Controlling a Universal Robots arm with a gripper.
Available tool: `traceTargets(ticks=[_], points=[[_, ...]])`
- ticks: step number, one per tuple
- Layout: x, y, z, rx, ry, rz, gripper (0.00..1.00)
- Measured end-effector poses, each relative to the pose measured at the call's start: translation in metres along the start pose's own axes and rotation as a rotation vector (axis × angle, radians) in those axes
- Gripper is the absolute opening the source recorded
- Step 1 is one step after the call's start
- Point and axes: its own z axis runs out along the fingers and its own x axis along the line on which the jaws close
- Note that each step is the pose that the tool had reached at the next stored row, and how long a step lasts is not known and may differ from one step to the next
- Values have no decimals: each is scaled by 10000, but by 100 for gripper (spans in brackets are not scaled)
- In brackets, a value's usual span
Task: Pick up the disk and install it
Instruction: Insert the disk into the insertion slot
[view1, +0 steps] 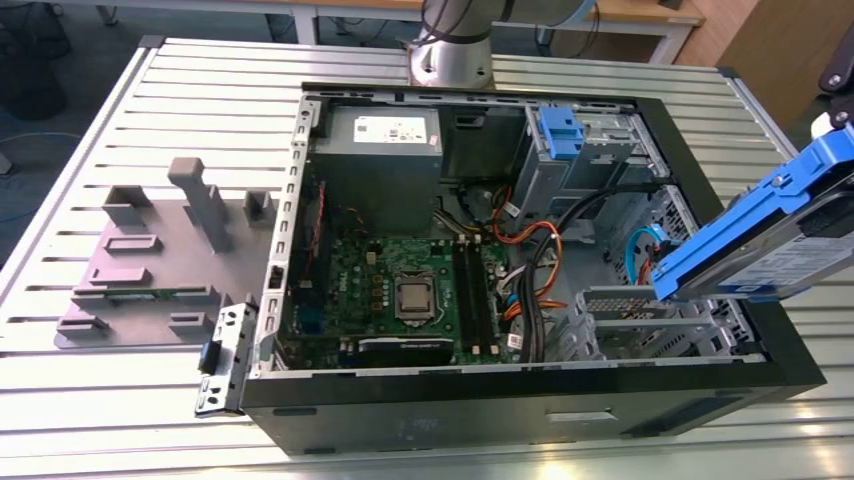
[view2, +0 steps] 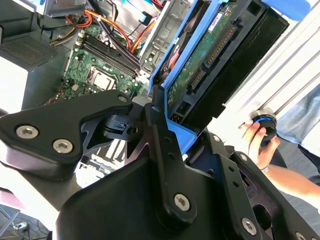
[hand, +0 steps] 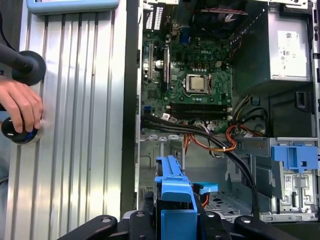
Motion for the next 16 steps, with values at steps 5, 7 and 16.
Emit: traceTargets(ticks=[5, 7, 16], points=[[0, 16, 22, 10, -69, 98, 37], [-1, 20, 29, 16, -119, 152, 37], [5, 21, 89, 28, -183, 272, 37]])
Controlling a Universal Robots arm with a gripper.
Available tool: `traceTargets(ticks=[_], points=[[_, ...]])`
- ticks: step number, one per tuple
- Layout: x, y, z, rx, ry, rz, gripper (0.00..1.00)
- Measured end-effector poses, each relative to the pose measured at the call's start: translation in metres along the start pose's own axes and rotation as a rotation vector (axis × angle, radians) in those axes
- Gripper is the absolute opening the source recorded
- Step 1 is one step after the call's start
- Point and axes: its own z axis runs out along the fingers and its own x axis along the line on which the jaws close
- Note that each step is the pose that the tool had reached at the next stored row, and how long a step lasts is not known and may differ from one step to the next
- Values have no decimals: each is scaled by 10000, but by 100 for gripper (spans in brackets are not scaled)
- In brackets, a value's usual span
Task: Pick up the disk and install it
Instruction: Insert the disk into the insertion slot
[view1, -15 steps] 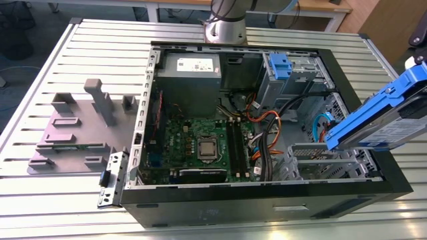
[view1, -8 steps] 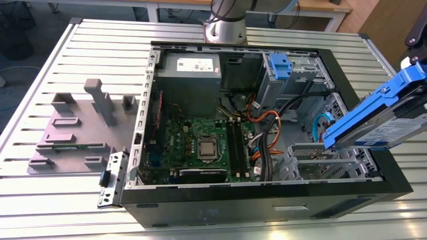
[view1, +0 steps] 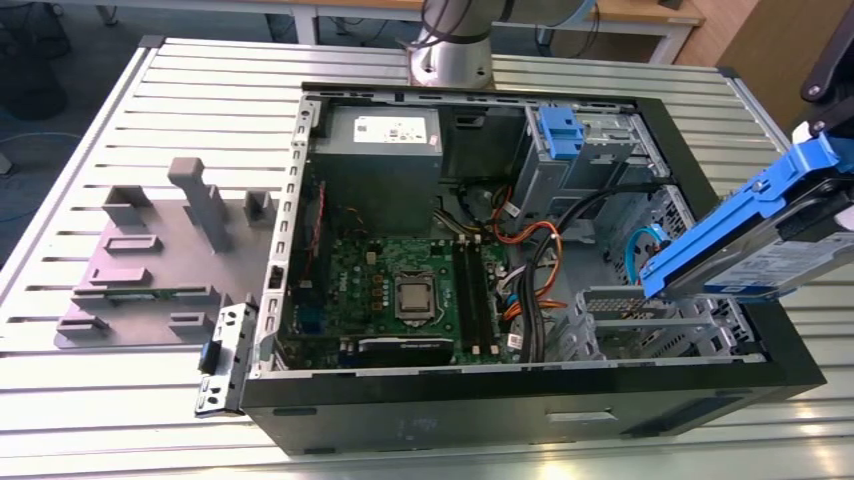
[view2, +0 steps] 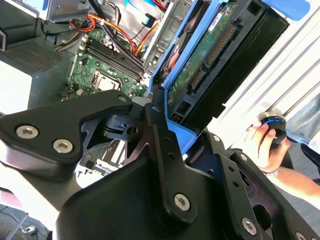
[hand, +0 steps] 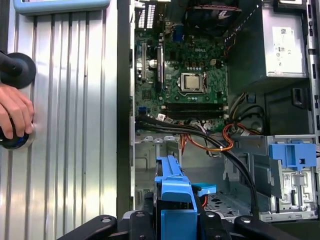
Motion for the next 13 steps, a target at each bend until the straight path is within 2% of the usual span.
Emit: traceTargets(ticks=[1, 9, 13], points=[[5, -4, 46, 0, -1, 0, 37], [5, 17, 68, 0, 2, 1, 37], [-7, 36, 89, 2, 66, 6, 37]])
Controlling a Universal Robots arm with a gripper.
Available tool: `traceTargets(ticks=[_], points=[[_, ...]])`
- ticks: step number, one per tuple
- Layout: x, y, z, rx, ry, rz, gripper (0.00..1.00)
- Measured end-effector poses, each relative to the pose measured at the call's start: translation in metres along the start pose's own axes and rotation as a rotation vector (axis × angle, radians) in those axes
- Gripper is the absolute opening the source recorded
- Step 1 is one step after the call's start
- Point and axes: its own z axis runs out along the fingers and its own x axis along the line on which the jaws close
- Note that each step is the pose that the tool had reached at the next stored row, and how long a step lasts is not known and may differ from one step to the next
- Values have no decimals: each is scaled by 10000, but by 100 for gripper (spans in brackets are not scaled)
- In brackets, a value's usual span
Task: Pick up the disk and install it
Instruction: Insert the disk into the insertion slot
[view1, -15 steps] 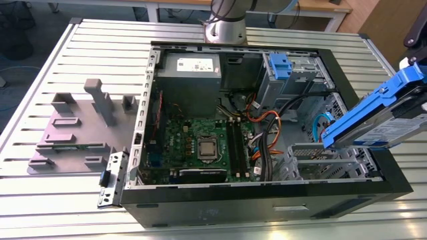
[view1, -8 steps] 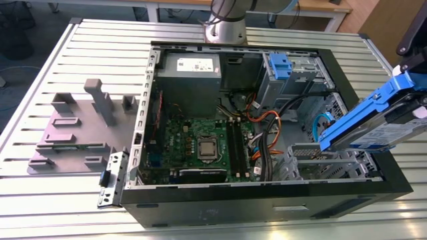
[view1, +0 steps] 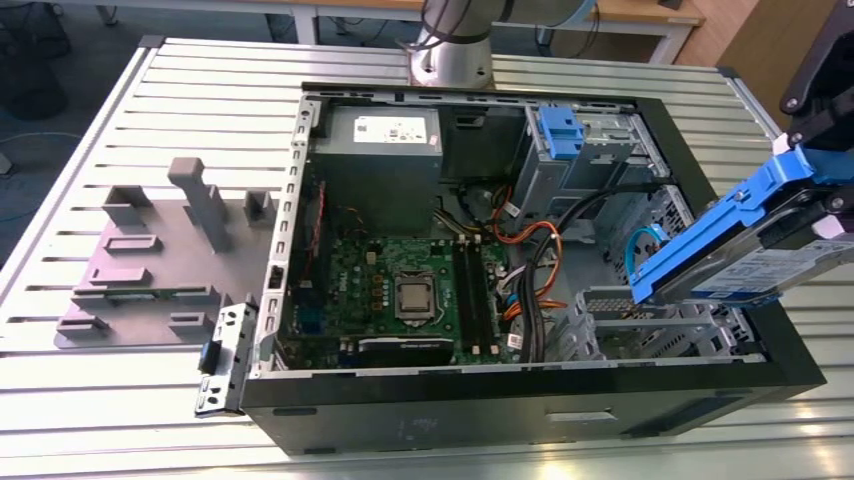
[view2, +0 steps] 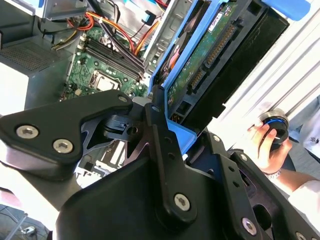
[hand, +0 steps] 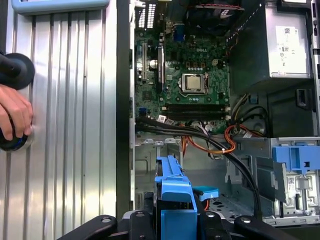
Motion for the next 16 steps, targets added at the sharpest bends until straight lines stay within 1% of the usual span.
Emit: traceTargets(ticks=[2, 3, 4, 5, 9, 16], points=[[-13, 6, 10, 1, 50, 4, 37], [-22, 9, 16, 2, 82, 7, 37], [-41, 14, 28, 4, 135, 12, 37], [-47, 16, 34, 4, 156, 14, 37], [-67, 18, 52, 5, 178, 15, 37], [-165, 18, 82, 8, 271, 24, 37]])
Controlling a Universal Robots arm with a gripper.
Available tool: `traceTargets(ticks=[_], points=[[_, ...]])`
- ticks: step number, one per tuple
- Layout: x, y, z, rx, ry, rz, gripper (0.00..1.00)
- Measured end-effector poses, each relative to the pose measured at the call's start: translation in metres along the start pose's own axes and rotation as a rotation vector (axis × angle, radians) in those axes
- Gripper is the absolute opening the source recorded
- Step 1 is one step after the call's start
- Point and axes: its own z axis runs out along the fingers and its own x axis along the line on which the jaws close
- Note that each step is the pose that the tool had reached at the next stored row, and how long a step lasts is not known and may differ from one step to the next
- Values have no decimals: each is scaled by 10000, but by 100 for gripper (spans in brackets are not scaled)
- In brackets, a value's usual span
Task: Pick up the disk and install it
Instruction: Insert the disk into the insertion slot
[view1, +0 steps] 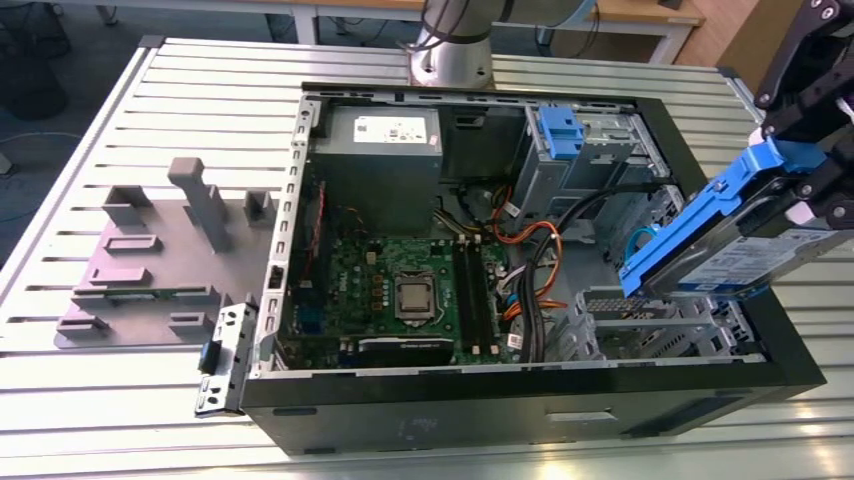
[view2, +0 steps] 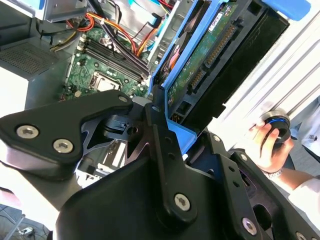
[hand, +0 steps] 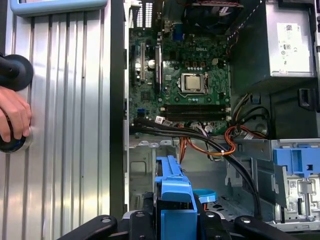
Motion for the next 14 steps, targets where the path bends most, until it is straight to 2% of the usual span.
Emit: traceTargets(ticks=[7, 14], points=[[-77, 0, 27, 1, 31, 3, 37], [-117, -1, 55, 1, 33, 3, 37]])
